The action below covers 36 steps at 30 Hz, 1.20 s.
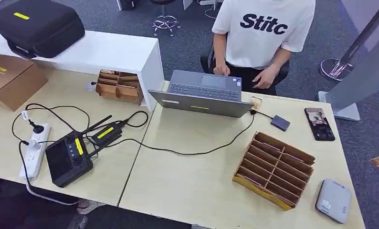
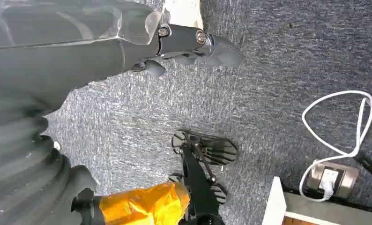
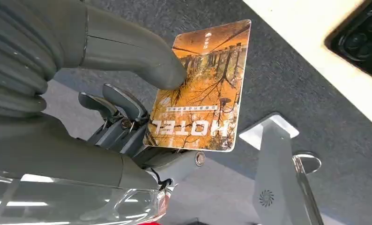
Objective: Pass the card to the sensor for recognition and then transmit it.
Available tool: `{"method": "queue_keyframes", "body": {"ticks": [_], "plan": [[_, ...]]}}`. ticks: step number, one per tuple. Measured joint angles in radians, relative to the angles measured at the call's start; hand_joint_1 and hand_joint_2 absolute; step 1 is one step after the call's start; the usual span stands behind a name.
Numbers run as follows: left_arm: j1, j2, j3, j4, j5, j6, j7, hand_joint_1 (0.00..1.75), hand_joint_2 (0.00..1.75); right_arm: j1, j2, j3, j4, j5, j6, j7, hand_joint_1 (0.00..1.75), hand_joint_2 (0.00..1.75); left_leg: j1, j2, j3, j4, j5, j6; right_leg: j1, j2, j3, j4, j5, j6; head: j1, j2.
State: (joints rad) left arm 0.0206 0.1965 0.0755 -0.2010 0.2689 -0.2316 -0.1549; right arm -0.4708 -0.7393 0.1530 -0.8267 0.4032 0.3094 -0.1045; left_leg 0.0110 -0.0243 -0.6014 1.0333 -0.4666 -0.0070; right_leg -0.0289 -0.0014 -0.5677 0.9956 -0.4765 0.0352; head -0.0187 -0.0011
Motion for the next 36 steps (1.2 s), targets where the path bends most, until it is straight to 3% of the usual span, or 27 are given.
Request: {"method": "queue_keyframes", "body": {"ticks": [17,25,32,36], "plan": [[0.0,0.0,0.006,0.001,-0.001,-0.002,0.0,0.0,1.75,0.02,-0.033,0.04,0.002,-0.027,0.002,0.0,1.75,1.75,0.0,0.0,0.0,0.0,0.0,0.0,0.0,0.0,0.0,0.0,0.0,0.0,0.0,0.0],[0.0,0.0,0.006,0.001,-0.009,-0.005,0.0,0.0,1.75,0.078,-0.037,0.05,0.002,-0.048,0.017,0.006,1.75,1.75,0.0,0.0,0.0,0.0,0.0,0.0,0.0,0.0,0.0,0.0,0.0,0.0,0.0,0.0],[-0.002,0.0,0.006,0.001,-0.02,-0.005,0.009,0.0,1.75,0.148,-0.037,0.064,0.0,-0.069,0.051,0.019,1.75,1.75,0.0,0.0,0.0,0.0,0.0,0.0,0.0,0.0,0.0,0.0,0.0,0.0,0.0,0.0],[-0.01,0.0,0.006,0.001,-0.03,-0.004,0.02,0.0,1.75,0.177,-0.048,0.076,-0.003,-0.093,0.112,0.027,1.75,1.75,0.0,0.0,0.0,0.0,0.0,0.0,0.0,0.0,0.0,0.0,0.0,0.0,0.0,0.0]]}}
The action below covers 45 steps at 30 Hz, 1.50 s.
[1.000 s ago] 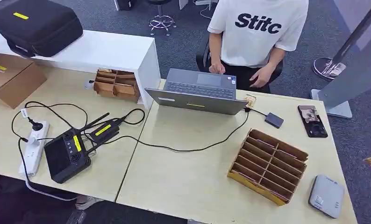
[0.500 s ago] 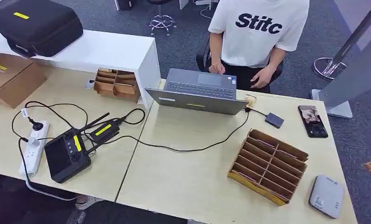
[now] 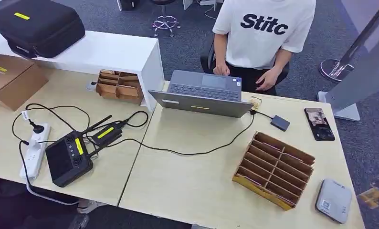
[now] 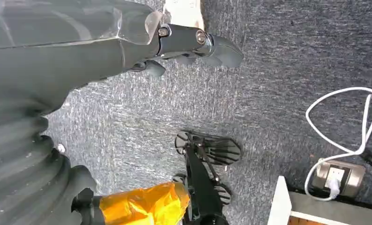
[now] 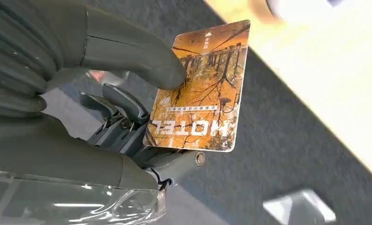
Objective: Pass the card to the sensor for recognition and then transmit it.
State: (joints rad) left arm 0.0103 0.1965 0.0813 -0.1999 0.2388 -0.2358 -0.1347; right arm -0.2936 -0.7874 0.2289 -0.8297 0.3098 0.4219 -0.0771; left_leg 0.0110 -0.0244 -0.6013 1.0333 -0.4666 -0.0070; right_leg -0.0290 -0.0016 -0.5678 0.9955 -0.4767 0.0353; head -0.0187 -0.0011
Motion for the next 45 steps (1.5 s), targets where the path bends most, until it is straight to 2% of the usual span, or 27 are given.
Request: {"method": "queue_keyframes", "body": {"ticks": [8,16,23,29,33,37,42,45], "plan": [[-0.01,0.001,0.0,0.0,-0.009,0.002,0.008,0.0,1.75,0.057,-0.041,0.009,-0.037,-0.049,0.039,0.008,1.75,1.75,0.0,0.0,0.0,0.0,0.0,0.0,0.0,0.0,0.0,0.0,0.0,0.0,0.0,0.0],[-0.013,0.004,0.0,0.0,-0.009,0.002,0.008,0.0,1.75,0.075,-0.062,0.01,-0.066,-0.069,0.042,0.001,1.75,1.75,0.0,0.001,0.0,0.0,0.0,0.0,0.0,0.001,0.0,0.0,0.0,0.0,0.0,0.0],[-0.009,0.005,0.0,0.0,0.0,0.005,-0.006,0.0,1.75,0.072,-0.085,0.001,-0.147,-0.071,-0.04,0.002,1.75,1.75,0.0,0.001,0.0,0.0,0.0,0.0,0.0,0.001,0.0,0.0,0.0,0.0,0.0,0.0],[0.004,0.005,0.008,0.0,0.007,0.005,-0.024,0.0,1.75,0.089,-0.123,-0.07,-0.306,-0.117,-0.083,-0.005,1.75,1.75,0.0,0.0,0.0,0.0,0.0,0.0,0.0,0.0,0.0,0.0,0.0,0.0,0.0,0.0],[0.008,0.005,0.01,0.0,0.01,0.005,-0.026,0.0,1.75,0.114,-0.139,-0.11,-0.417,-0.13,-0.076,-0.011,1.75,1.75,0.0,0.001,0.0,0.0,0.0,0.0,0.0,0.001,0.0,0.0,0.0,0.0,0.0,0.0],[0.008,0.005,0.011,0.0,0.01,0.005,-0.027,0.0,1.75,0.127,-0.147,-0.124,-0.474,-0.131,-0.07,-0.012,1.75,1.75,0.0,0.001,0.0,0.0,0.0,0.0,0.0,0.001,0.0,0.0,0.0,0.0,0.0,0.0],[0.009,0.005,0.011,0.0,0.001,0.0,-0.026,0.0,1.75,0.127,-0.163,-0.109,-0.508,-0.122,-0.009,0.0,1.75,1.75,0.0,0.001,0.0,0.0,0.0,0.0,0.0,0.001,0.0,0.0,0.0,0.0,0.0,0.0],[0.007,0.005,0.011,0.0,-0.006,-0.001,-0.02,0.0,1.75,0.111,-0.165,-0.069,-0.505,-0.103,0.005,0.019,1.75,1.75,0.0,0.001,0.0,0.0,0.0,0.0,0.0,0.001,0.0,0.0,0.0,0.0,0.0,0.0]]}}
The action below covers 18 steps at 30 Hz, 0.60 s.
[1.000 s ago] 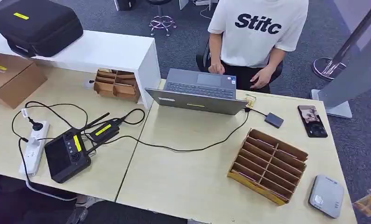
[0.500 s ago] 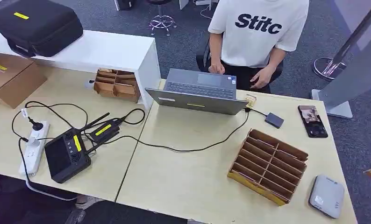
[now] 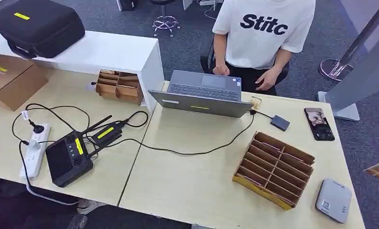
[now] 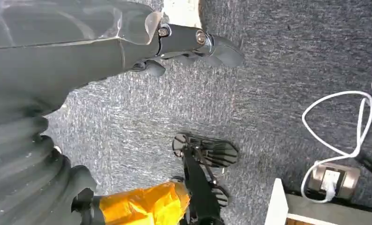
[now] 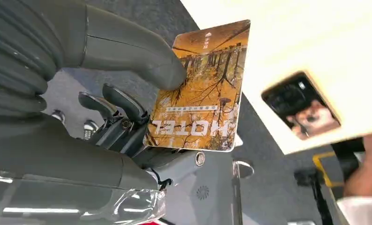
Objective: Pass the card to the sensor for recognition and then transmit it.
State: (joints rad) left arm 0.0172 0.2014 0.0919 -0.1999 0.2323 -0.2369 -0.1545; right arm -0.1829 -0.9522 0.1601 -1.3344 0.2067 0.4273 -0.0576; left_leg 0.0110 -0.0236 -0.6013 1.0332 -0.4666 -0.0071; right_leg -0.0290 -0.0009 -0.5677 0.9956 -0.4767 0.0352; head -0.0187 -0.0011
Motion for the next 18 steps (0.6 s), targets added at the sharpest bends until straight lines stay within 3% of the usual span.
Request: {"method": "queue_keyframes", "body": {"ticks": [11,14,18], "plan": [[-0.007,-0.001,0.0,0.0,-0.008,0.0,0.007,0.0,1.75,-0.052,0.0,0.097,0.037,0.026,-0.015,-0.006,1.75,1.75,0.0,0.0,0.0,0.0,0.0,0.0,0.0,0.0,0.0,0.0,0.0,0.0,0.0,0.0],[-0.007,-0.002,0.0,0.0,-0.008,0.0,0.005,0.0,1.75,-0.066,0.012,0.107,0.042,0.027,-0.096,-0.06,1.75,1.75,0.0,0.0,-0.001,0.0,0.0,0.0,0.0,0.0,0.0,0.0,0.0,0.0,0.0,0.0],[-0.009,-0.004,0.0,0.0,-0.011,0.003,-0.003,0.0,1.75,-0.118,0.066,0.107,0.04,0.069,-0.229,-0.11,1.75,1.75,0.0,0.001,0.0,0.0,0.0,0.0,0.0,0.001,0.0,0.0,0.0,0.0,0.0,0.0]]}}
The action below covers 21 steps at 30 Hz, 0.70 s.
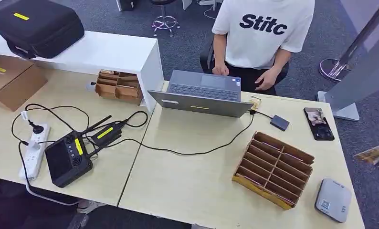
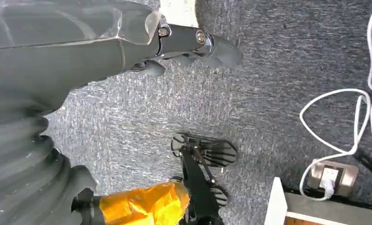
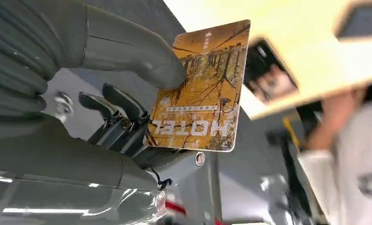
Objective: Pass the card to the sensor for recognition and then transmit it.
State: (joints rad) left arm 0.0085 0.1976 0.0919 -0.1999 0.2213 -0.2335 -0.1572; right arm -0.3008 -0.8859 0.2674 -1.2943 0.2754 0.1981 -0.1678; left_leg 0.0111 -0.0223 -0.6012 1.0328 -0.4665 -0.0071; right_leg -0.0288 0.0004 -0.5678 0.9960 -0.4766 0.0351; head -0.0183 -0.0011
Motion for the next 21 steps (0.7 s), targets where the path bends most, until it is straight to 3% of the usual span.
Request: {"method": "queue_keyframes", "body": {"ticks": [4,13,21], "plan": [[-0.003,-0.004,0.0,0.0,-0.011,0.005,0.003,0.0,1.75,-0.088,0.055,-0.003,-0.018,0.03,-0.036,-0.01,1.75,1.75,0.0,0.001,0.0,0.0,0.001,-0.001,0.0,0.001,0.0,0.001,0.0,0.0,0.0,0.0],[-0.054,-0.013,0.0,0.0,-0.053,0.007,0.048,0.0,1.75,-0.393,0.228,0.091,0.053,0.104,0.016,-0.017,1.75,1.75,0.0,0.001,0.002,0.0,0.003,-0.004,0.0,0.002,-0.001,0.004,0.002,-0.003,0.0,0.0],[-0.061,-0.014,0.0,0.0,-0.056,0.007,0.052,0.0,1.75,-0.47,0.292,0.138,0.105,0.109,0.013,-0.018,1.75,1.75,0.0,-0.001,0.0,0.0,0.003,-0.004,0.0,-0.001,-0.001,0.004,0.002,-0.003,0.0,0.0]]}}
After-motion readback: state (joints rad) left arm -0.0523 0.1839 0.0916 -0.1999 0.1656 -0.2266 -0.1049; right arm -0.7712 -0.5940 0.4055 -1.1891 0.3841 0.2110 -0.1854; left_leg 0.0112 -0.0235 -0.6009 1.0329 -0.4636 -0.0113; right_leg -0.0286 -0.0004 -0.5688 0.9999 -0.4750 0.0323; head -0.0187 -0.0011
